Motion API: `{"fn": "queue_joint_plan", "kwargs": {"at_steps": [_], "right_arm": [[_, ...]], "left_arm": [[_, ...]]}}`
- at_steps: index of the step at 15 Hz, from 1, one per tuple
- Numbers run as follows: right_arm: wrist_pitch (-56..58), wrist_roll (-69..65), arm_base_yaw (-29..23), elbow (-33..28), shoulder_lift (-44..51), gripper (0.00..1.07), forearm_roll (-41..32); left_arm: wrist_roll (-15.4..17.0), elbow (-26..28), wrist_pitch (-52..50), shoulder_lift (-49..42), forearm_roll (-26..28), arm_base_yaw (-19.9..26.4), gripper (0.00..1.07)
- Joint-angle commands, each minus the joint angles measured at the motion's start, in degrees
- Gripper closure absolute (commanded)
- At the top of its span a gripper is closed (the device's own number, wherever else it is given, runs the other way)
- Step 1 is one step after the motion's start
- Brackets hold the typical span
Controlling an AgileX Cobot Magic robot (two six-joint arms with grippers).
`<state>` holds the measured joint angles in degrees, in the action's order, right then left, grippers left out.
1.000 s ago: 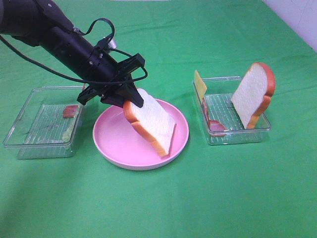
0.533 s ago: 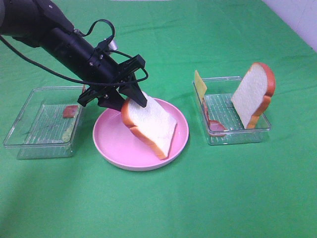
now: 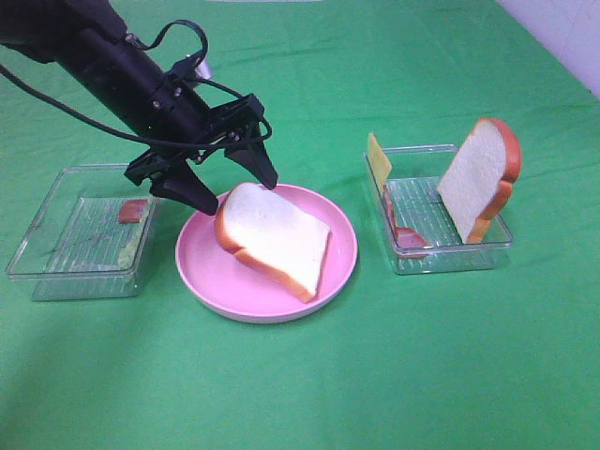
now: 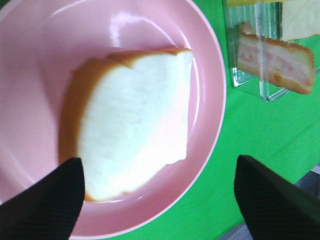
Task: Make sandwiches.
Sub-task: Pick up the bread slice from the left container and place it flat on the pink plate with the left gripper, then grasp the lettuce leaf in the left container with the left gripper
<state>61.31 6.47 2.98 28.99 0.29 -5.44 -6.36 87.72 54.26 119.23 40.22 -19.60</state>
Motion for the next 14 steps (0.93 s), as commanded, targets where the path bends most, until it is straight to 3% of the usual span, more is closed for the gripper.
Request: {"fn": "queue_joint_plan", "kwargs": {"at_steps": [1,5,9,11,14], "right_arm": [[-0.52,0.69,0.40,0.06,0.74,0.31,0.23],[-0.52,0.69,0.40,0.06,0.74,0.31,0.23],[-0.52,0.69,0.40,0.06,0.74,0.31,0.23],[-0.52,0.69,0.40,0.06,0.74,0.31,0.23],[-0.52,0.69,0.40,0.06,0.74,0.31,0.23]], "left_arm": [[3.72,0.17,1.03,-2.29,-5.04,-0.23,0.28],[8.31,0.17,2.41,-6.36,-11.57,-0.23,0.29],[17.30,0.92,10.54,-9.40,-23.15,-0.23,0.29],[20.28,1.55,14.04,-9.40,-28.36,-0.23,0.29],[22.75,1.43,13.64,-9.22,-33.80,-0.23,0.29]]}}
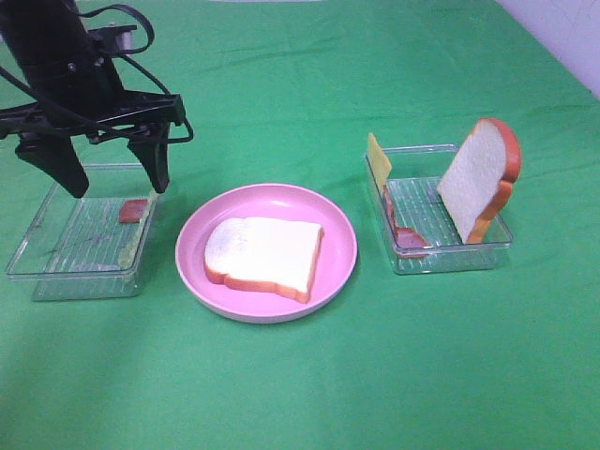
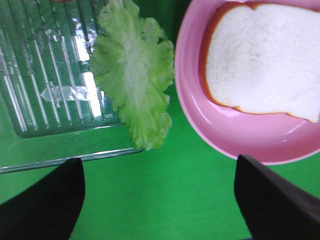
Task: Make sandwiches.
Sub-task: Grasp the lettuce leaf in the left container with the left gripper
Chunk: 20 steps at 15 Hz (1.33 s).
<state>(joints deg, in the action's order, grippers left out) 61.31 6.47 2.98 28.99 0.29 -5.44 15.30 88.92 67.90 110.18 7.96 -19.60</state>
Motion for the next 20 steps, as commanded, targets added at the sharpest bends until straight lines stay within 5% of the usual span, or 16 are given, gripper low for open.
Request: {"fn": "queue_joint_plan", "kwargs": {"at_steps": [1,11,17,20], "right_arm": [[-0.52,0.69,0.40,0.06,0.74,0.31,0.23],[-0.52,0.69,0.40,0.06,0.74,0.31,0.23],[-0.52,0.69,0.40,0.06,0.74,0.31,0.23],[-0.52,0.69,0.40,0.06,0.74,0.31,0.23]], "left_arm": [[1.09,0.23,-0.69,0.34,-1.72,-0.23,0.29],[-0.86,0.29,-6.02,8.02,-1.66,-0.23,0.32],[-0.97,0.29,-7.22,9.63,-1.89,-0.23,0.45],[-0.97,0.40,-7.28,9.63,-2.06,-0.23,0.64]]}}
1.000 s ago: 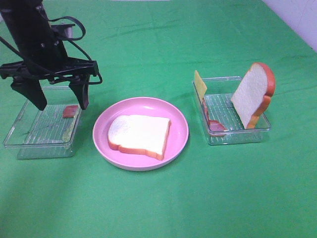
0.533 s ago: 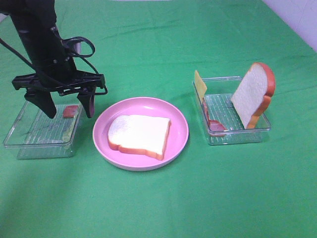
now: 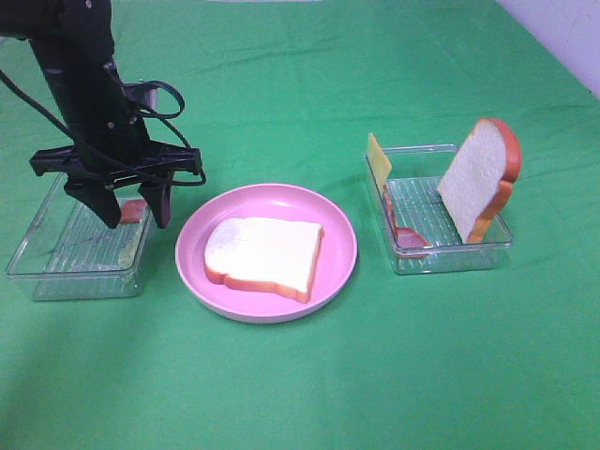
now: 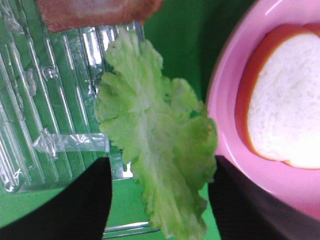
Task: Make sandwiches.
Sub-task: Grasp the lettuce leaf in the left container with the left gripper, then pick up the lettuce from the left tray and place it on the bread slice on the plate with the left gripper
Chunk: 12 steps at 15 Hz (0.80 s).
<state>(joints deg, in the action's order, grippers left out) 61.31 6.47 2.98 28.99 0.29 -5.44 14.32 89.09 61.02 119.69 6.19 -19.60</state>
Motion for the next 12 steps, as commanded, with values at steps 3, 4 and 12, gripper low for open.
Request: {"fn": "queue_joint_plan", "kwargs": {"at_steps": [3,4,12], "right_arm": [[-0.52,0.69,0.40,0.06,0.74,0.31,0.23],[-0.52,0.69,0.40,0.06,0.74,0.31,0.23],[-0.52,0.69,0.40,0.06,0.74,0.31,0.23]], "left_arm": [[0.00,0.23,-0.52,0.11,-0.29,-0.23,0.84],[0.00,0.23,-0.97,0.11,-0.29,-0.23,0.96],[-0.23,3.09,1.89,-2.01,3.78,-0.23,1.07]]}}
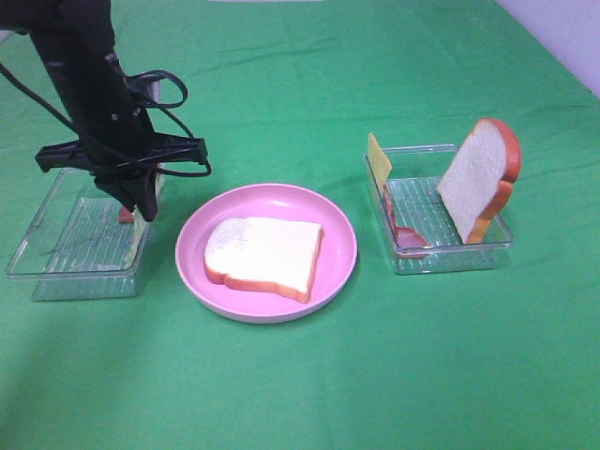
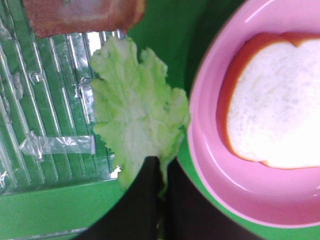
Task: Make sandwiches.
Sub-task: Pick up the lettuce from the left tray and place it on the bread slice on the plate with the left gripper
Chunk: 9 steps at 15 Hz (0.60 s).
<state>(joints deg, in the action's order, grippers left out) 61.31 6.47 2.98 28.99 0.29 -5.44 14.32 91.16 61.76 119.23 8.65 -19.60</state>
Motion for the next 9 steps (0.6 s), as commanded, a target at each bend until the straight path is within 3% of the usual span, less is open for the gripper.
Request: {"fn": "queue_joint_plan", "kwargs": {"at_steps": [1,5,7,8,9], "right_arm": [[-0.52,0.69,0.40,0.06,0.74,0.31,0.23],[-0.52,0.69,0.40,0.06,0.74,0.31,0.23],[-0.52,0.69,0.40,0.06,0.74,0.31,0.23],[-0.52,0.69,0.40,0.06,0.74,0.31,0.23],[-0.52,0.69,0.40,0.06,0.74,0.31,0.23]], "left_arm": [[-1.09,2.06,1.55,-2.86,3.09,-0.23,1.07],[-6.82,5.56,2.01,-4.35,15.24,-0.23,1.07],[-12.89,5.56,0.23,-4.01,25.67,-0.23,1.07],[-18.56,5.56,-1.32,-3.27,33.35,-0.80,1.07],[-20.40,5.56,-2.01,-2.58,35.70,-1.66,1.07]]}}
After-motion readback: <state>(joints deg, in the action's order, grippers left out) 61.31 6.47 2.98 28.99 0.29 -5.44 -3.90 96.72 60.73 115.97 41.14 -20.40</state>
